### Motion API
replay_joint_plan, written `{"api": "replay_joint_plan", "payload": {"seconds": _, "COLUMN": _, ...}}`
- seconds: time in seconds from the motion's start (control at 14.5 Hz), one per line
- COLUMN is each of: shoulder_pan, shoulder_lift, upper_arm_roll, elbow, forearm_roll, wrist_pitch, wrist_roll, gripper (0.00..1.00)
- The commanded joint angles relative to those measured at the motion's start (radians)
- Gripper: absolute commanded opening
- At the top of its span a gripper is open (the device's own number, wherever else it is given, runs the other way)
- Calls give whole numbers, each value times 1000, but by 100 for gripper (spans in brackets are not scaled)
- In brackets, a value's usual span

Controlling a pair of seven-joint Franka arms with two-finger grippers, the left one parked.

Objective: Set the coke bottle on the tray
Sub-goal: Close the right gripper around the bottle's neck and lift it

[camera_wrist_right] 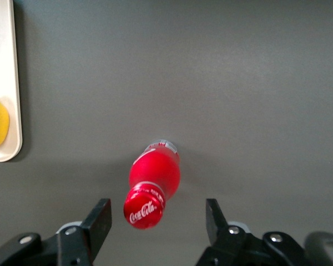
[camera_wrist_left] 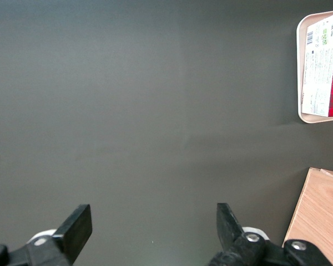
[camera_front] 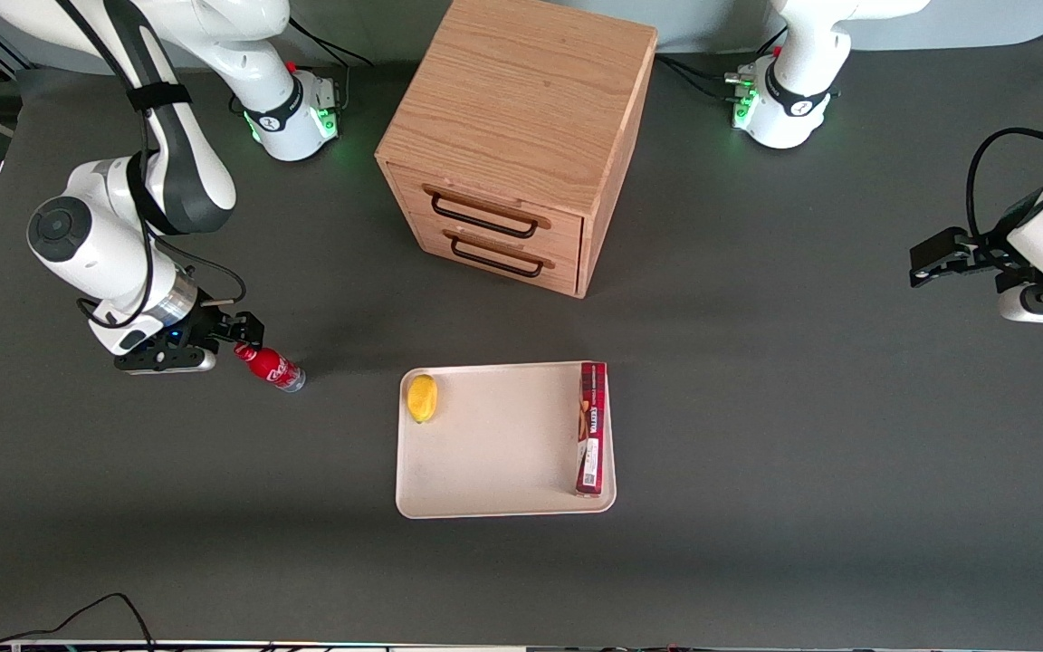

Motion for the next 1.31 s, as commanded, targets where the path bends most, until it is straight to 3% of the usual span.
{"api": "replay_joint_plan", "payload": {"seconds": 0.0, "shoulder_pan": 3, "shoulder_lift": 14, "upper_arm_roll": 1, "elbow": -2, "forearm_roll": -12, "wrist_pitch": 35, "wrist_roll": -11, "gripper": 69}}
{"api": "replay_joint_plan", "payload": {"seconds": 0.07, "shoulder_pan": 3, "shoulder_lift": 14, "upper_arm_roll": 1, "elbow": 0, "forearm_roll": -12, "wrist_pitch": 35, "wrist_roll": -5, "gripper": 49}}
{"api": "replay_joint_plan", "payload": {"seconds": 0.14, "shoulder_pan": 3, "shoulder_lift": 14, "upper_arm_roll": 3, "elbow": -2, "forearm_roll": -12, "wrist_pitch": 35, "wrist_roll": 15, "gripper": 16}}
{"api": "replay_joint_plan", "payload": {"seconds": 0.21, "shoulder_pan": 6, "shoulder_lift": 14, "upper_arm_roll": 6, "elbow": 0, "forearm_roll": -12, "wrist_pitch": 35, "wrist_roll": 26, "gripper": 0}}
{"api": "replay_joint_plan", "payload": {"seconds": 0.69, "shoulder_pan": 5, "shoulder_lift": -12, "upper_arm_roll": 10, "elbow": 27, "forearm_roll": -12, "wrist_pitch": -9, "wrist_roll": 35, "gripper": 0}}
{"api": "replay_joint_plan", "payload": {"seconds": 1.24, "shoulder_pan": -1, "shoulder_lift": -35, "upper_arm_roll": 9, "elbow": 493, "forearm_roll": -9, "wrist_pitch": -668, "wrist_roll": 38, "gripper": 0}}
